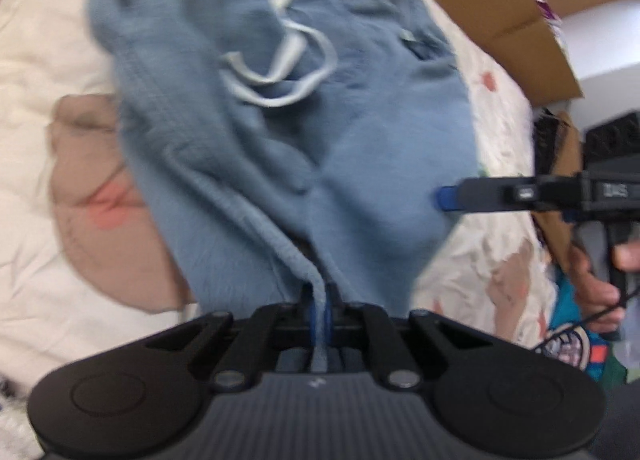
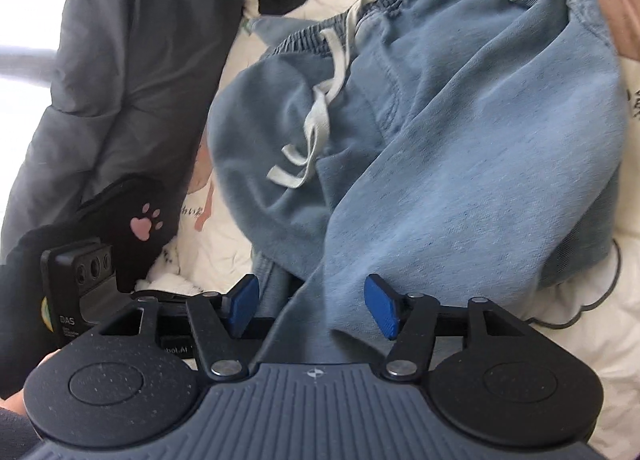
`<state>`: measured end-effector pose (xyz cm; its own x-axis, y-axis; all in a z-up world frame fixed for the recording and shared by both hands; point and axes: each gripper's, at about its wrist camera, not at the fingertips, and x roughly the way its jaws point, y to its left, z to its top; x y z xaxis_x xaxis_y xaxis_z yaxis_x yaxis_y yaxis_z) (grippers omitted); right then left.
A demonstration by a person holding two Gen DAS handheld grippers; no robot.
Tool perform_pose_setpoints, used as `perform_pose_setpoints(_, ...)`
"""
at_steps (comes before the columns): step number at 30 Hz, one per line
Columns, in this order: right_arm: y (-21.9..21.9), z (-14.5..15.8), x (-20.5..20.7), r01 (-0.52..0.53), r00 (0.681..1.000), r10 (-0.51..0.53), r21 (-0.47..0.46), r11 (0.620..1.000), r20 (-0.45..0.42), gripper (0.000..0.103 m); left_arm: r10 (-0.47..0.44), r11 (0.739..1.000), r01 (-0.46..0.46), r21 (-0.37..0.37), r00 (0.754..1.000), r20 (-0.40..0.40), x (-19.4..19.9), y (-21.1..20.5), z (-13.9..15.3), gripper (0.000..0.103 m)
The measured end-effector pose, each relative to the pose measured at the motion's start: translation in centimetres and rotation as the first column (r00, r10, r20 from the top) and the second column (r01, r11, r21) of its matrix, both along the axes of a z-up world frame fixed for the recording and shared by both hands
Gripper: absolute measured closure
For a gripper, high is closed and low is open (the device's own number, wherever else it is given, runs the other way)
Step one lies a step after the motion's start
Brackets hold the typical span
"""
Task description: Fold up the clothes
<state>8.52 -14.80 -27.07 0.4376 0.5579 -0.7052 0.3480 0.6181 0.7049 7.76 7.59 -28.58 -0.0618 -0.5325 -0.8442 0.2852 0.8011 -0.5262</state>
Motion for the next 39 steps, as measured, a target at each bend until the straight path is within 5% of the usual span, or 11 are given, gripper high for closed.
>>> perform_pose_setpoints(10, 0.6, -1.9, -0.8, 0.022, 0.993, -0.009, 0.113, 0.993, -0.119, 0.037, -0.084, 0.993, 0.084, -0.082, 0.996, 0.000, -0.1, -3.7, 0.1, 0.099)
perform_pose_setpoints(16, 1.2, -4.1, -0.1, 0.078, 0.979, -0.040, 0.184, 0.980, -0.201, 0.028, -0.130, 0.985, 0.128, -0.116, 0.991, -0.012, -0.6, -4.4, -0.2, 0.098)
perform_pose_setpoints(21, 3.2, -5.7, 1.0, 0.037, 0.966, 0.004, 0.151, 0.988, -0.260, 0.026, -0.165, 0.976, 0.162, -0.145, 0.986, -0.012, -0.6, -4.9, 0.0, 0.097)
perform_pose_setpoints(23, 3.5, -5.9, 1.1, 0.016, 0.965, 0.021, 0.140, 0.990, -0.261, 0.035, -0.177, 0.974, 0.173, -0.149, 0.984, -0.014, -0.6, -4.9, 0.0, 0.096)
perform_pose_setpoints(25, 3.7, -5.8, 1.3, -0.012, 0.965, 0.043, 0.119, 0.993, -0.257, 0.055, -0.183, 0.970, 0.176, -0.165, 0.983, -0.025, -0.5, -4.5, 0.1, 0.095)
perform_pose_setpoints(26, 3.8, -5.6, 1.3, -0.031, 0.964, 0.056, 0.098, 0.995, -0.259, 0.077, -0.184, 0.970, 0.178, -0.168, 0.983, -0.022, -0.5, -4.3, 0.4, 0.091)
perform_pose_setpoints(27, 3.7, -5.6, 1.3, -0.042, 0.963, 0.063, 0.083, 0.996, -0.263, 0.084, -0.186, 0.969, 0.180, -0.170, 0.982, -0.019, -0.4, -4.1, 0.6, 0.089)
perform_pose_setpoints(30, 3.4, -5.3, 0.8, -0.041, 0.966, 0.060, 0.078, 0.996, -0.251, 0.085, -0.179, 0.972, 0.177, -0.157, 0.984, 0.001, -0.2, -3.0, 1.7, 0.066)
perform_pose_setpoints(39, 1.8, -3.1, -1.4, -0.069, 0.965, 0.066, -0.004, 0.998, -0.253, 0.088, -0.034, 0.998, 0.036, -0.057, 0.999, 0.042, 3.2, 3.2, 2.7, 0.058)
